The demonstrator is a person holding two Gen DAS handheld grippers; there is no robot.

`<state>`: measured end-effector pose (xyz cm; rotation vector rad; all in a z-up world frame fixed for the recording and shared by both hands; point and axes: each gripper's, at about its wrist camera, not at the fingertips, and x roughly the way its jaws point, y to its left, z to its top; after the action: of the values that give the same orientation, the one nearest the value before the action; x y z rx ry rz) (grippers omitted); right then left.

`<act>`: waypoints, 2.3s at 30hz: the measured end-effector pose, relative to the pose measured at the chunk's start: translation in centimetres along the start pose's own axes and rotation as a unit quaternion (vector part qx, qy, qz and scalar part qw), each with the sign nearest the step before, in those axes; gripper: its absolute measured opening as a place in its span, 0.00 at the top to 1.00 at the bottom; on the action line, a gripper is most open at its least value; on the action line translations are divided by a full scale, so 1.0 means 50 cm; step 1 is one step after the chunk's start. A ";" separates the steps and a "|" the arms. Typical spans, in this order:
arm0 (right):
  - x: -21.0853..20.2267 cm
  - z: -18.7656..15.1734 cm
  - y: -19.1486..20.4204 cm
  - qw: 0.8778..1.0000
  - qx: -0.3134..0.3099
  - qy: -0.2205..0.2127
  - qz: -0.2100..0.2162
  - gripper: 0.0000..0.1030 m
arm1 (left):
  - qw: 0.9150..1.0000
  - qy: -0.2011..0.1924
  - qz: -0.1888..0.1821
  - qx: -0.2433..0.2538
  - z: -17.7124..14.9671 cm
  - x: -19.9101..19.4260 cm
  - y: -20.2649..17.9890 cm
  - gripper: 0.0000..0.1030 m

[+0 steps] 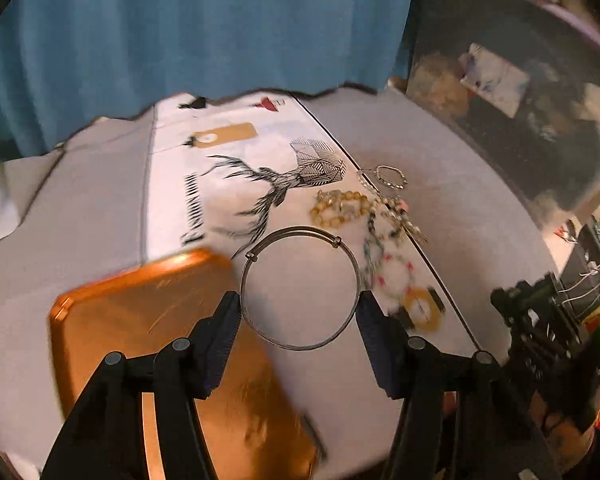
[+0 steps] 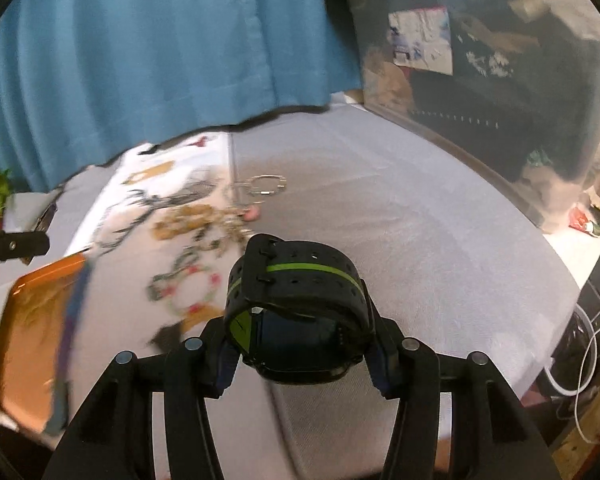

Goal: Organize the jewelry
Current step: 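Carry the smartwatch and bangle to the orange tray and open both tools inside it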

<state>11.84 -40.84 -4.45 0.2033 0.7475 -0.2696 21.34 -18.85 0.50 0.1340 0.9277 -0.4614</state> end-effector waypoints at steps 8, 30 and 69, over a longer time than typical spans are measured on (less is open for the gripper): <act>-0.193 -0.079 0.101 0.995 -0.083 -0.006 0.058 0.48 | 0.998 -0.040 0.041 -0.023 -0.208 -0.205 0.038 0.47; -0.398 -0.302 0.313 0.959 -0.222 0.054 0.169 0.48 | 0.990 -0.091 0.077 -0.080 -0.478 -0.394 0.099 0.47; -0.119 -0.140 0.477 0.958 -0.228 0.097 0.146 0.48 | 0.989 -0.052 0.084 -0.108 -0.325 -0.196 0.269 0.47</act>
<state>10.64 -15.36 -3.29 -0.1016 0.9420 0.2096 10.24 1.36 -2.58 -0.0097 0.8498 -0.2084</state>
